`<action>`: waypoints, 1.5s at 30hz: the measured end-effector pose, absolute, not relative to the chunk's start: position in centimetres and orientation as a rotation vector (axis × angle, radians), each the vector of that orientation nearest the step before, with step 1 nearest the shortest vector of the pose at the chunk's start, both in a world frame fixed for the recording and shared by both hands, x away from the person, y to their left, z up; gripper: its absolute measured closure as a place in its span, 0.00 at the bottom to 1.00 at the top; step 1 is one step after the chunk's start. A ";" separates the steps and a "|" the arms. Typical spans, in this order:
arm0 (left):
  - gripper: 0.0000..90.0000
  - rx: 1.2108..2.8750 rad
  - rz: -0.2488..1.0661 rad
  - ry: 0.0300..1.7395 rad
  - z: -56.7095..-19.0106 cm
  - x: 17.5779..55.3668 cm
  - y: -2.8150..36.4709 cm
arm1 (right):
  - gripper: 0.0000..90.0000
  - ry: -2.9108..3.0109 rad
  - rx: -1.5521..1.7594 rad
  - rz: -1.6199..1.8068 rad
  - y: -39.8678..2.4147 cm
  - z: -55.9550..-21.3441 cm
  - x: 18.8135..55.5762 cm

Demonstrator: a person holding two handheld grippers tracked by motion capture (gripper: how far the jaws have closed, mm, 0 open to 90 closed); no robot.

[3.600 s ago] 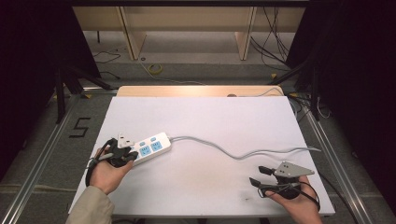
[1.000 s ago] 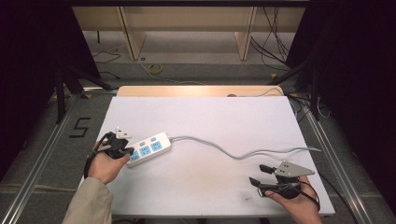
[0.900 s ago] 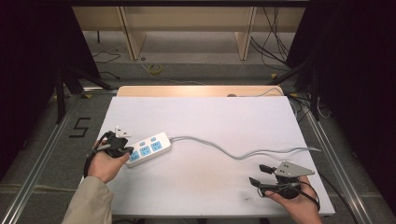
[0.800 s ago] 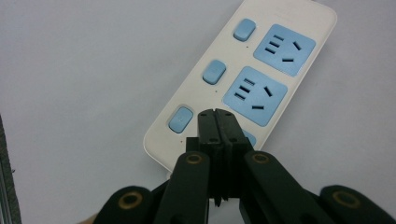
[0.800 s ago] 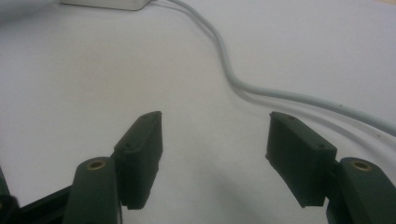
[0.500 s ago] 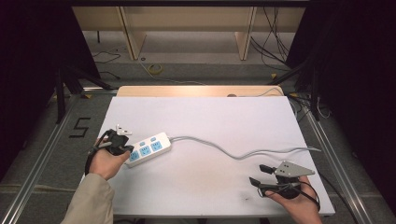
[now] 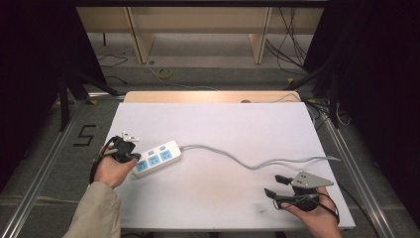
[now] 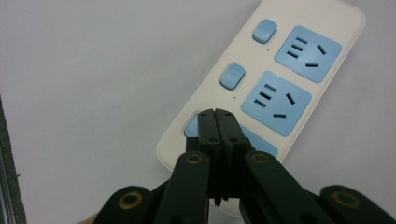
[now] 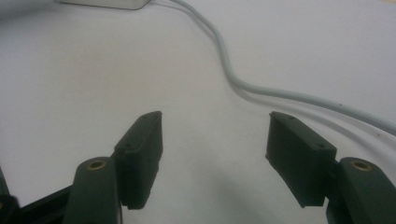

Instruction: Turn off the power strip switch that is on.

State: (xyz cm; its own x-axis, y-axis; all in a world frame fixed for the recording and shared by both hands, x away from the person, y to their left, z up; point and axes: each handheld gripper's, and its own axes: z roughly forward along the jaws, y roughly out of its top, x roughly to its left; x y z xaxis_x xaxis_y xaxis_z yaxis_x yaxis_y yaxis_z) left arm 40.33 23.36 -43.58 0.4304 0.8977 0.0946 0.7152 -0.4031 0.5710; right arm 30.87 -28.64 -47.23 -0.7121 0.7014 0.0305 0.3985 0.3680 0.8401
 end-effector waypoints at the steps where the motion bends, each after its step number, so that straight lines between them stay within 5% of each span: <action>1: 1.00 2.244 0.544 1.363 -43.6 40.4 23.4 | 0.41 2.301 0.965 1.273 -28.6 -47.2 30.9; 45: 1.00 2.296 0.579 1.364 -43.6 42.2 23.5 | 0.41 2.303 0.966 1.271 -28.7 -47.2 30.9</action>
